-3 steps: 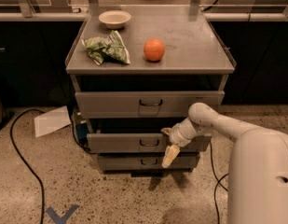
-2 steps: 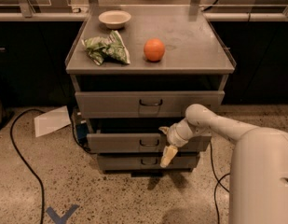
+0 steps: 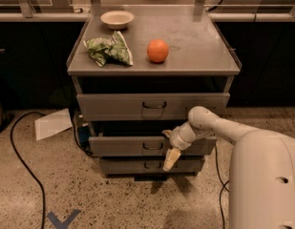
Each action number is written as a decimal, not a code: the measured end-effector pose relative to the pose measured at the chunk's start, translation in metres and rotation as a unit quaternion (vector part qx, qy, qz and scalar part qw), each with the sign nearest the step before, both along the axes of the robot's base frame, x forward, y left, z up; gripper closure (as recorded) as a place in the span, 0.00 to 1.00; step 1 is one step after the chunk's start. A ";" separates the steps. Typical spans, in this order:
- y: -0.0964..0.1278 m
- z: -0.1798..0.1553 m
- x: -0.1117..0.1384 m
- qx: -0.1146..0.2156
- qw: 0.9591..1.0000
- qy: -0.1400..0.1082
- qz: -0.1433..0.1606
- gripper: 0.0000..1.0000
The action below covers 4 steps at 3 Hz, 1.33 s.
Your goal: Open middle drawer
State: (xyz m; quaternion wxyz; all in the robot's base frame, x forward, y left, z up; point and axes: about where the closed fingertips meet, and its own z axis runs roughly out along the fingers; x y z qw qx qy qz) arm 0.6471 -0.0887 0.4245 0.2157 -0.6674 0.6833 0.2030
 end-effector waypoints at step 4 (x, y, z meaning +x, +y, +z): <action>-0.004 0.004 -0.050 0.006 0.999 0.040 0.002 0.00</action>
Offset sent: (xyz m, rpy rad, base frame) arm 0.0044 -0.0039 -0.0168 -0.0066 0.0460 -0.0077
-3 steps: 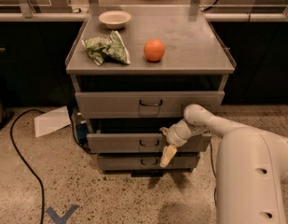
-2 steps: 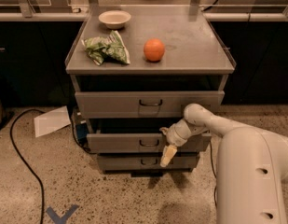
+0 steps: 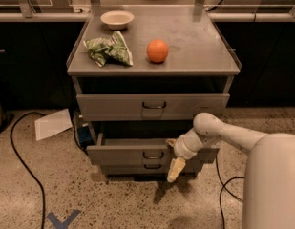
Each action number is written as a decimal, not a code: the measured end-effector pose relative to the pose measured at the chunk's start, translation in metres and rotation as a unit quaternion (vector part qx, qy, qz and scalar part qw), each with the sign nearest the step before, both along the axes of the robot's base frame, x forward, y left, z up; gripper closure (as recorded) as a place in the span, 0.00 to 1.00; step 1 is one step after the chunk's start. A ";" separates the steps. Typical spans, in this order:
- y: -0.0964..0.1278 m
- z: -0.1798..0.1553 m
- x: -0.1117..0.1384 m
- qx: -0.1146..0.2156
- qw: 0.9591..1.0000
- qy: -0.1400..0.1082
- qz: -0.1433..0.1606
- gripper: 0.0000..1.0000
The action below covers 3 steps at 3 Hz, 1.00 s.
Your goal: Open middle drawer
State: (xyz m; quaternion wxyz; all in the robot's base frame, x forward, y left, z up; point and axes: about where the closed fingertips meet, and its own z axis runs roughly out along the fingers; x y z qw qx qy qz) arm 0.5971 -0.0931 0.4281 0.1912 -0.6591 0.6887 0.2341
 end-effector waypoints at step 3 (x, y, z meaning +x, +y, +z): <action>0.012 -0.008 -0.069 0.019 0.999 0.042 0.006 0.00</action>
Offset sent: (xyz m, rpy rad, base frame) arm -0.0338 0.0018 0.0083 0.0089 0.0110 -0.0196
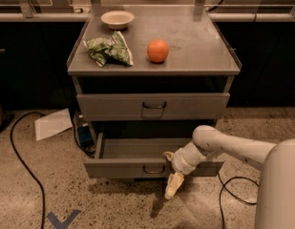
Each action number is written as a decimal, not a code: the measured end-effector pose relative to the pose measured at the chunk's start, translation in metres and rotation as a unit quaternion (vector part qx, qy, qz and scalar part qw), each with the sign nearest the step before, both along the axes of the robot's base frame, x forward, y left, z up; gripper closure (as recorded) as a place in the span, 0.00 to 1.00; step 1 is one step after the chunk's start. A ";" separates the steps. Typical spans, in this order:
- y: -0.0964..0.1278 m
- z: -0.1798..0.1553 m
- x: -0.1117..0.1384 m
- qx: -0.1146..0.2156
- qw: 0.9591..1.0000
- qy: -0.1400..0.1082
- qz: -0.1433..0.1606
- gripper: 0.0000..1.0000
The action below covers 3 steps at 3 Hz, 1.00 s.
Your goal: Open middle drawer
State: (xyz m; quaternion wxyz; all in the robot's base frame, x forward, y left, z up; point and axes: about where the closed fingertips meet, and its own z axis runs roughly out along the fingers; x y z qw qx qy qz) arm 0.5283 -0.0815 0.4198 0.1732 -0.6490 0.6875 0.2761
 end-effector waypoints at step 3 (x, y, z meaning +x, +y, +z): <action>0.000 0.002 -0.028 0.020 0.999 0.025 0.001 0.00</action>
Offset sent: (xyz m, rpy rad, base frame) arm -0.1089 -0.0011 0.0076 0.1088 0.1700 -0.0196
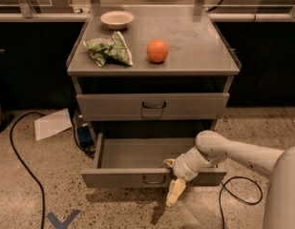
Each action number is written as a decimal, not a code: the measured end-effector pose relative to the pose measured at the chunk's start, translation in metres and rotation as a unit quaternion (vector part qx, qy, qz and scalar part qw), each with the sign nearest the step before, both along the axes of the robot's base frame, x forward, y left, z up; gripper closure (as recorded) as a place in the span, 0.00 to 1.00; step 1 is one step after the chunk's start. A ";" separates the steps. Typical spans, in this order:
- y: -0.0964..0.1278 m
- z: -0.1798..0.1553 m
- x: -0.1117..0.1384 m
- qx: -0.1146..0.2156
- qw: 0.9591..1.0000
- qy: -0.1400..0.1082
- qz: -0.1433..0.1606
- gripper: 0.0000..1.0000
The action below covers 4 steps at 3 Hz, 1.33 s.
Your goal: Open middle drawer
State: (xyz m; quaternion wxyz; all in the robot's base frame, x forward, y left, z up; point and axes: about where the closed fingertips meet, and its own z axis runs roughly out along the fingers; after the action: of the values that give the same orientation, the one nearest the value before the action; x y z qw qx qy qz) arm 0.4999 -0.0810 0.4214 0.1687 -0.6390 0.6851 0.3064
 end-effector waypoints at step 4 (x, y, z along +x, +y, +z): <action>-0.011 0.019 -0.107 0.015 0.997 0.065 -0.026 0.00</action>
Offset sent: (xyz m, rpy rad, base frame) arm -0.0858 -0.0169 0.0214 0.0323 0.0911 -0.0657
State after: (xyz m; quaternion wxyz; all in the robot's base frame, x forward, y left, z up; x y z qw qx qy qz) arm 0.3928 -0.0923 0.4403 0.1419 -0.5969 0.7064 0.3529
